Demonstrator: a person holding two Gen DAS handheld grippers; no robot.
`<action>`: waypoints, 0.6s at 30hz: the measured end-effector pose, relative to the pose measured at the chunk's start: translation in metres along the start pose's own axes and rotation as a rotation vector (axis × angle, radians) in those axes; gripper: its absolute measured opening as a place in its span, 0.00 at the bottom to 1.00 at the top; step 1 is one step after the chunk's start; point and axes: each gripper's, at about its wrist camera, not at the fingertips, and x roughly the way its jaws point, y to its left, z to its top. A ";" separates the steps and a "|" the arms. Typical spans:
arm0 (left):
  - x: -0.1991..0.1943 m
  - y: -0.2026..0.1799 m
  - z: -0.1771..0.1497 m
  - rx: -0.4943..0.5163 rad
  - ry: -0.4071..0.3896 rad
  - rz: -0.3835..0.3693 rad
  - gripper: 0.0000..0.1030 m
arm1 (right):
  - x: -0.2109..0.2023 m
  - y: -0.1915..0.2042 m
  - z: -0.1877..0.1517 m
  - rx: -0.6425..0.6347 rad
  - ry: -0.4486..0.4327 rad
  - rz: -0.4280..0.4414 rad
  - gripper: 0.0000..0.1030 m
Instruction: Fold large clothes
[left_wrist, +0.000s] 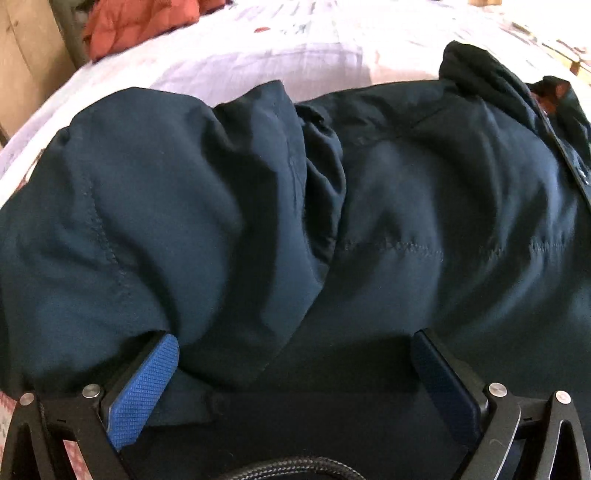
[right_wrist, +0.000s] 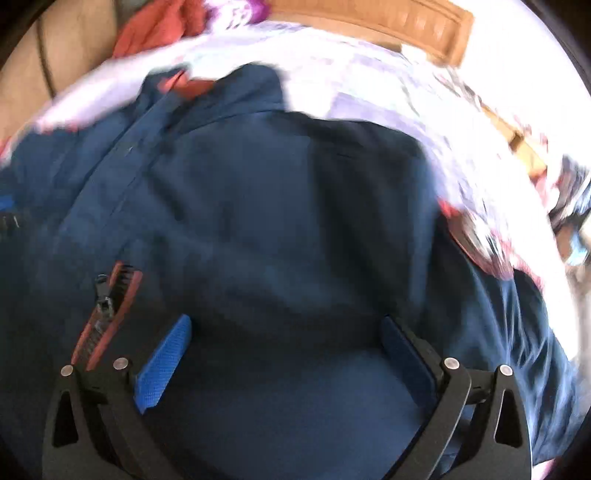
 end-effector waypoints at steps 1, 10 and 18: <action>-0.001 0.000 -0.003 0.002 -0.013 0.003 1.00 | -0.002 -0.016 -0.006 0.043 0.000 -0.019 1.00; -0.022 -0.011 -0.024 0.036 -0.025 0.035 1.00 | -0.028 -0.066 -0.057 0.168 -0.027 -0.128 1.00; -0.058 -0.012 -0.079 0.028 0.002 0.008 1.00 | -0.069 -0.022 -0.101 0.079 -0.036 -0.065 1.00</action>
